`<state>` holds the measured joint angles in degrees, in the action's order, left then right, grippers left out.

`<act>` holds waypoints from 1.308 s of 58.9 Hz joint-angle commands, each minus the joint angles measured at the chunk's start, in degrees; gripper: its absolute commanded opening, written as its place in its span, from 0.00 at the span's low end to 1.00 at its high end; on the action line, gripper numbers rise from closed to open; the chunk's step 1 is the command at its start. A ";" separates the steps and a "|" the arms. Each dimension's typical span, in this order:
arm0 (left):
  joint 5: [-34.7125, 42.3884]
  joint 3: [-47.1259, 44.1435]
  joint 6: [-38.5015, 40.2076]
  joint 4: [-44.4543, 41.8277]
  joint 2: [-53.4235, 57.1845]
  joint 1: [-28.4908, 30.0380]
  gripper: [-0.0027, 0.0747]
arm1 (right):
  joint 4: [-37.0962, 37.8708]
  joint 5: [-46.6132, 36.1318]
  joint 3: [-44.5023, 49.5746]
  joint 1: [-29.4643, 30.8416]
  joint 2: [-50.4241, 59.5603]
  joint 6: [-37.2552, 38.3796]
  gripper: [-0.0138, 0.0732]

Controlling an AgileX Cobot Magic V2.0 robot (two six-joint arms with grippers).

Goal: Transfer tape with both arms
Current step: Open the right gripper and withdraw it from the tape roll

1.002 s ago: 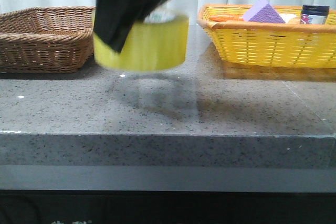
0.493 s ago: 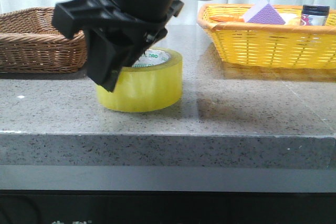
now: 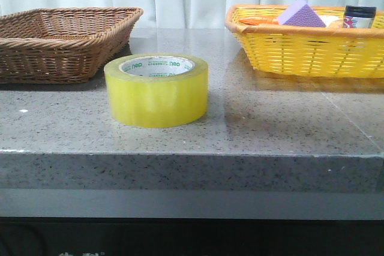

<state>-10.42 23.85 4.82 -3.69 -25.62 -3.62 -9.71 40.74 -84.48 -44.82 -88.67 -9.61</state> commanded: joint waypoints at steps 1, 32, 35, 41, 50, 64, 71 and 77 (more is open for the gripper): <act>4.74 2.11 0.17 0.10 -0.65 0.06 0.90 | -0.44 -2.81 -1.77 0.85 3.07 0.95 0.06; 4.74 2.11 0.17 0.10 -0.65 0.06 0.90 | -0.39 -1.26 9.45 31.29 19.23 4.12 0.06; 4.74 2.11 0.17 0.10 -0.65 0.06 0.90 | -0.39 -4.71 14.13 33.92 22.67 4.07 0.06; 4.74 2.11 0.17 0.10 -0.65 0.06 0.90 | -0.39 -11.42 22.29 35.69 28.67 4.07 0.06; 4.74 2.11 0.17 0.10 -0.65 0.06 0.90 | -0.39 -20.17 35.38 35.50 38.51 4.07 0.06; 4.74 2.11 0.17 0.10 -0.65 0.06 0.90 | -1.23 -31.76 54.37 35.50 55.44 4.07 0.06; 4.74 2.11 0.17 0.10 -0.65 0.06 0.90 | -2.59 -33.82 59.97 35.50 63.52 4.07 0.06; 4.83 2.11 0.17 1.15 -0.65 -0.07 0.90 | -2.57 -33.82 61.84 35.50 67.67 4.07 0.06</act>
<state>-10.42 23.85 4.82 -3.69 -25.62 -3.62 -11.77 12.63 -22.46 -9.48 -23.49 -5.28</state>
